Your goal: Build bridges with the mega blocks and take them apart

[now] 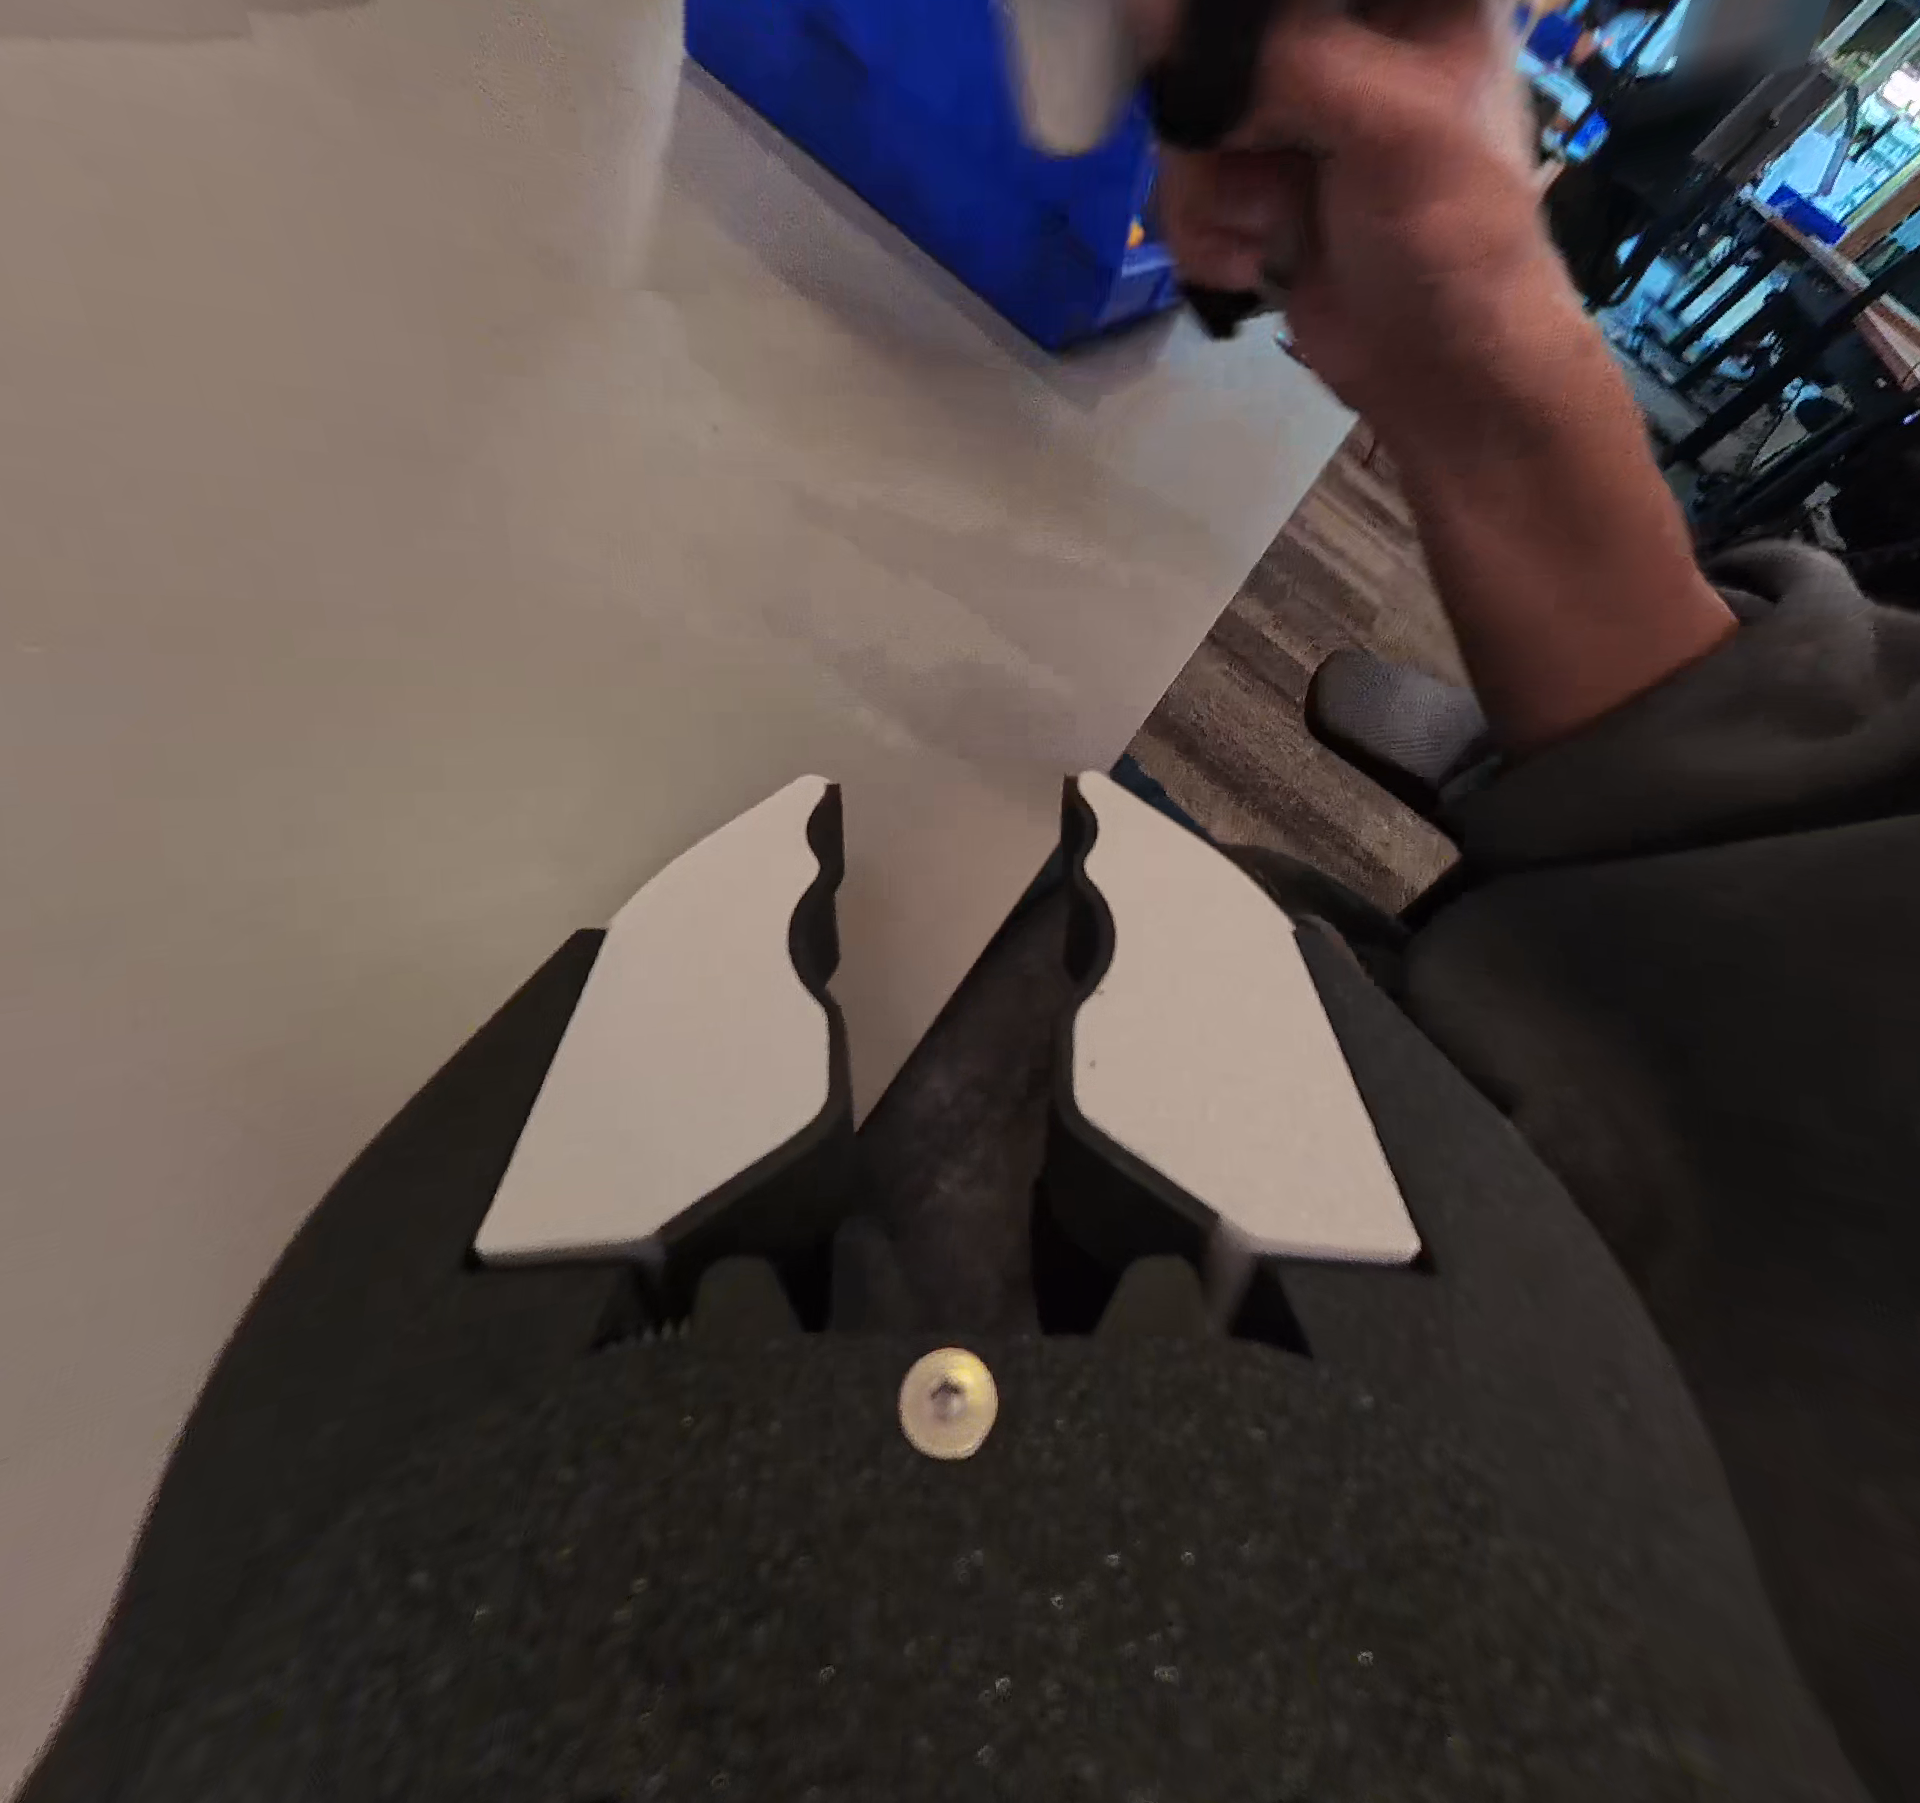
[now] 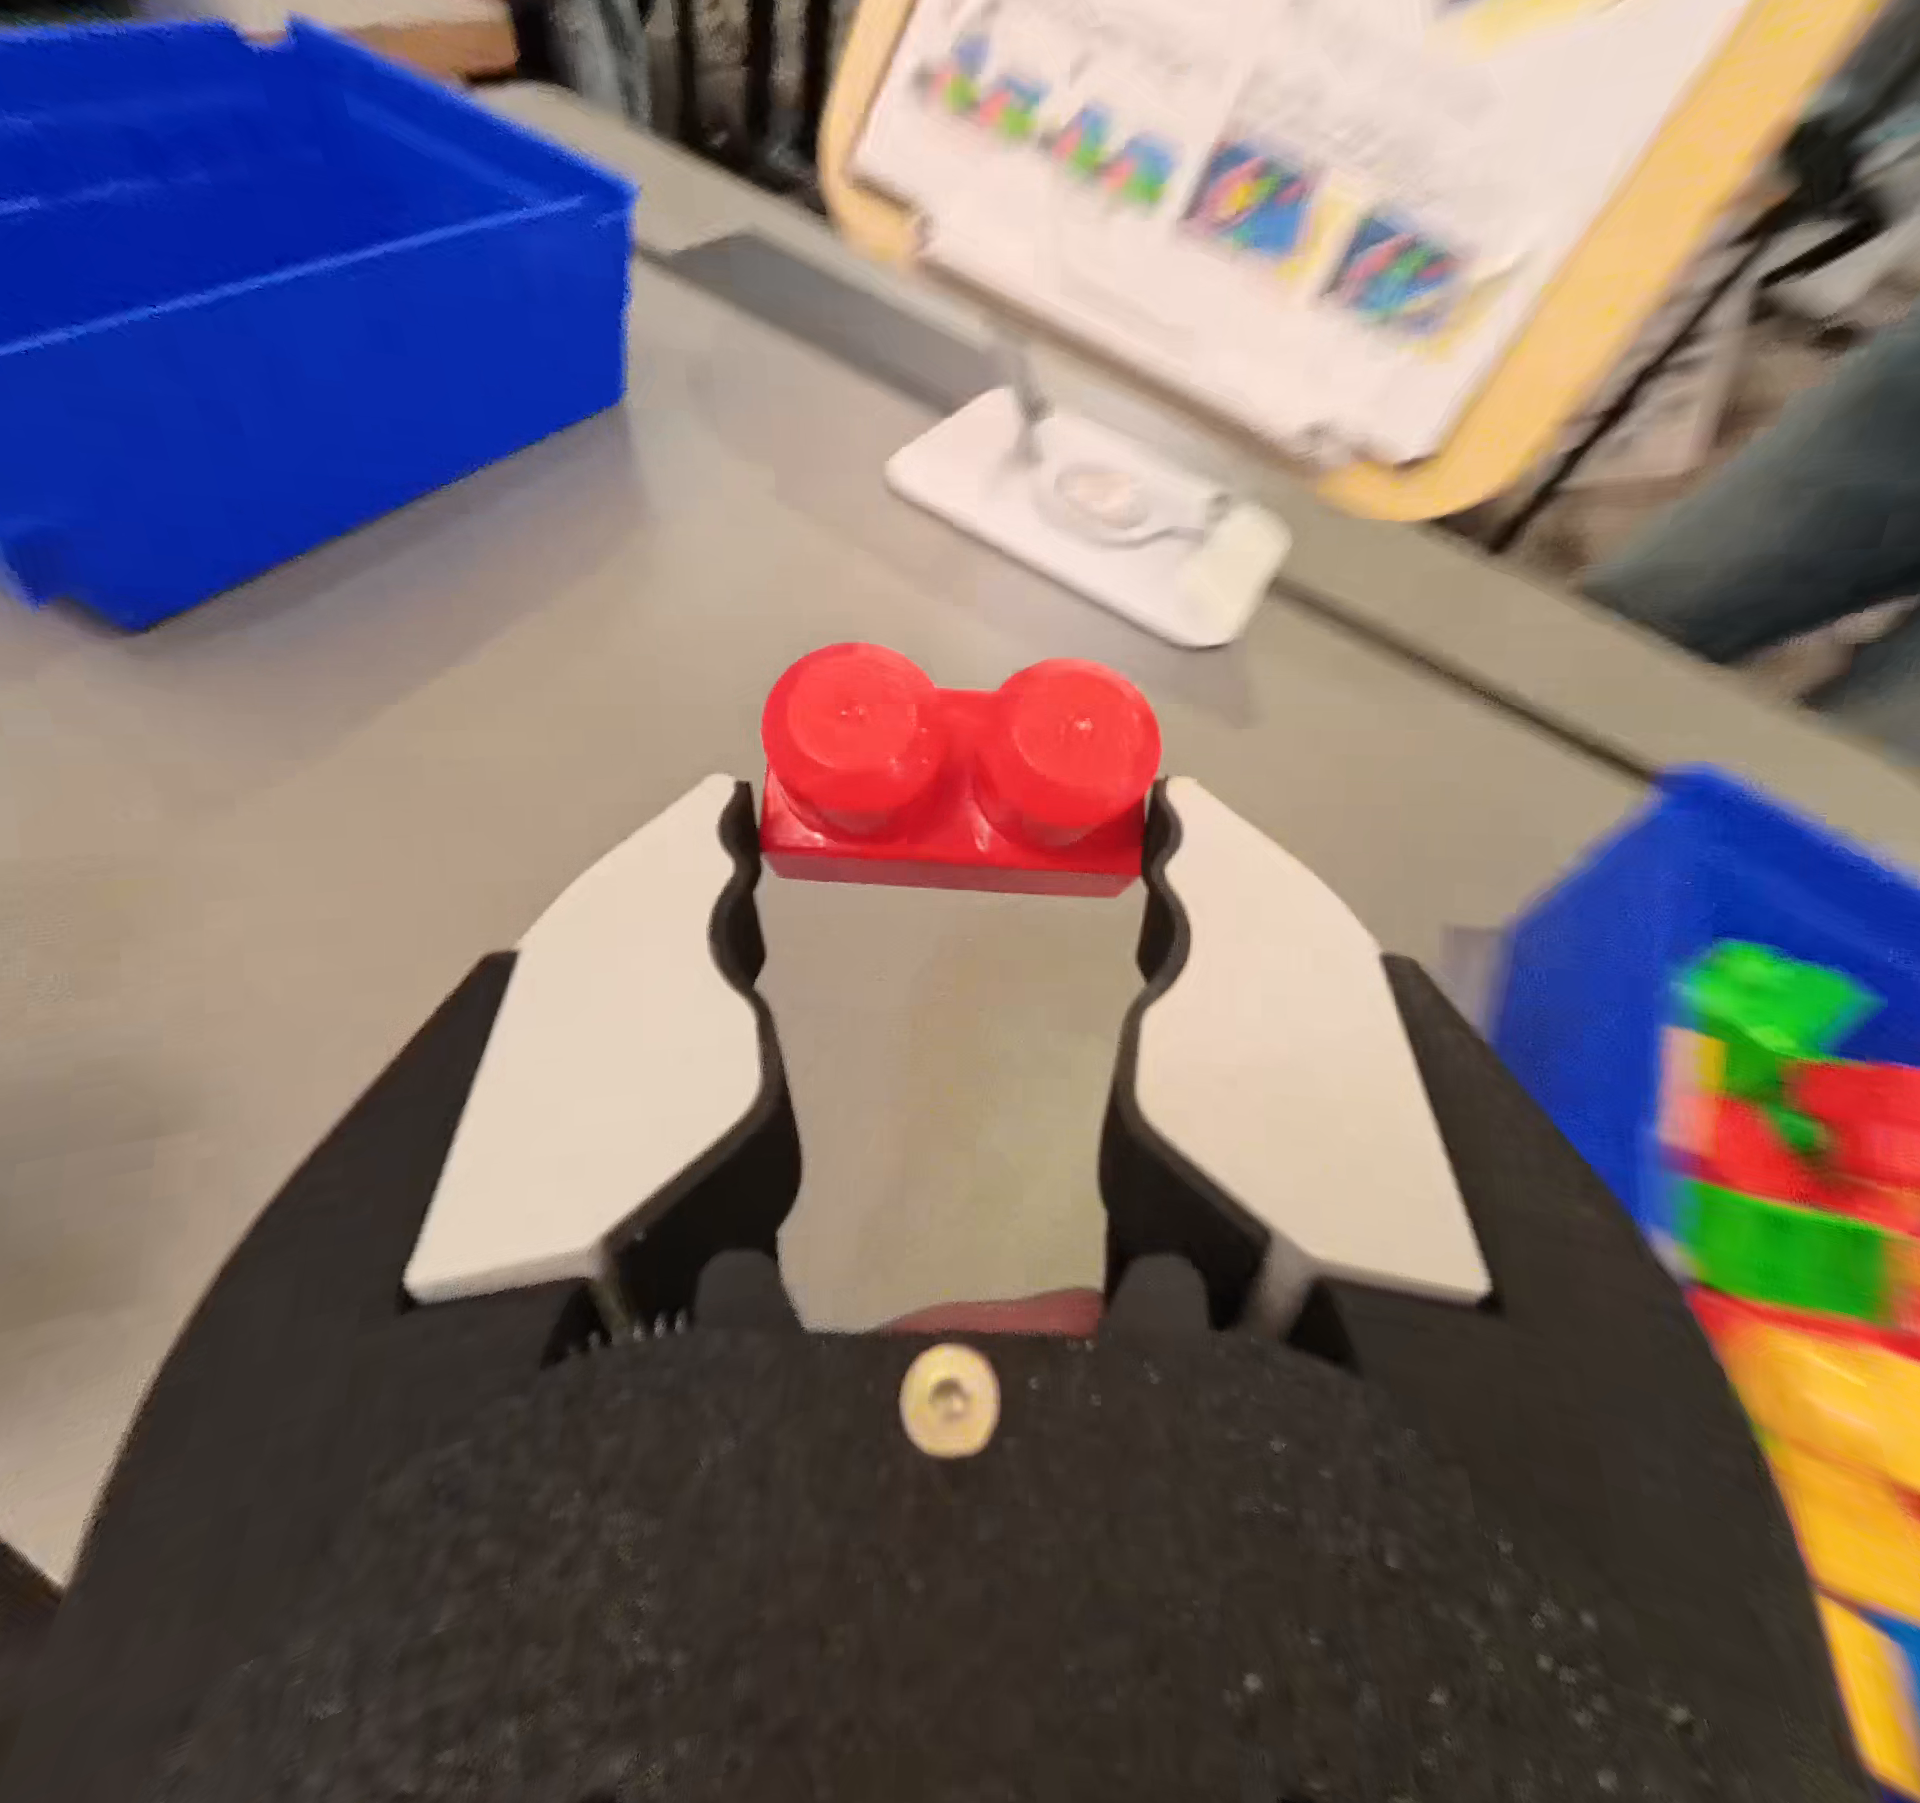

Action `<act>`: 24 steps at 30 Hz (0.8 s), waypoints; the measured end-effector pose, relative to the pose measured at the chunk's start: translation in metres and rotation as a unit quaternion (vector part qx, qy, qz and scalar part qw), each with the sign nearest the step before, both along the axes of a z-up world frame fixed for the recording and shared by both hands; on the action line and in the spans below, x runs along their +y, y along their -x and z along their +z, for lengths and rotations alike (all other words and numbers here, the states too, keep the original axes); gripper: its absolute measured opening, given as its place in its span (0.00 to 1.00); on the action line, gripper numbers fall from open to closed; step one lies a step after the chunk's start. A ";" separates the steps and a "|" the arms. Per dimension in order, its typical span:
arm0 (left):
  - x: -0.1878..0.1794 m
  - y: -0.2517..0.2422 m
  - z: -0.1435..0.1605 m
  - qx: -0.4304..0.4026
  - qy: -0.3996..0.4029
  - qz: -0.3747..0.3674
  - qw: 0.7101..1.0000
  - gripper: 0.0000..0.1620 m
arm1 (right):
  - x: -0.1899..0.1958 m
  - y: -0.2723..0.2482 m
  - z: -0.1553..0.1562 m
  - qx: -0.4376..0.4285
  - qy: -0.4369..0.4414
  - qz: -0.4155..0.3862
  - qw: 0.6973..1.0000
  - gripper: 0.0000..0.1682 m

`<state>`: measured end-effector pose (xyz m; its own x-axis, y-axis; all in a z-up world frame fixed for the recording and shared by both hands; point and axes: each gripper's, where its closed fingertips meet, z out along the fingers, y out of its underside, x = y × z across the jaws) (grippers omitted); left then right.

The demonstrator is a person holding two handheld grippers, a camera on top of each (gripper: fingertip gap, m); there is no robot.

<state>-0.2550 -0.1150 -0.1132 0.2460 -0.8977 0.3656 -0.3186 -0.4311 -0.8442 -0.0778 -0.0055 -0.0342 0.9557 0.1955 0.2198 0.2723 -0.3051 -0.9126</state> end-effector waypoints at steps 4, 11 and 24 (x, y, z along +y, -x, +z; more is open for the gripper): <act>0.010 0.006 0.002 -0.010 0.016 0.008 1.000 0.25 | -0.066 -0.076 0.027 -0.039 -0.017 -0.054 0.998 0.42; 0.022 0.006 -0.007 -0.003 0.032 0.012 0.999 0.24 | -0.104 -0.225 0.003 -0.092 0.138 -0.158 0.973 0.42; 0.014 -0.002 -0.015 0.027 0.011 -0.021 0.999 0.24 | 0.016 -0.307 -0.074 -0.203 0.565 -0.023 0.800 0.42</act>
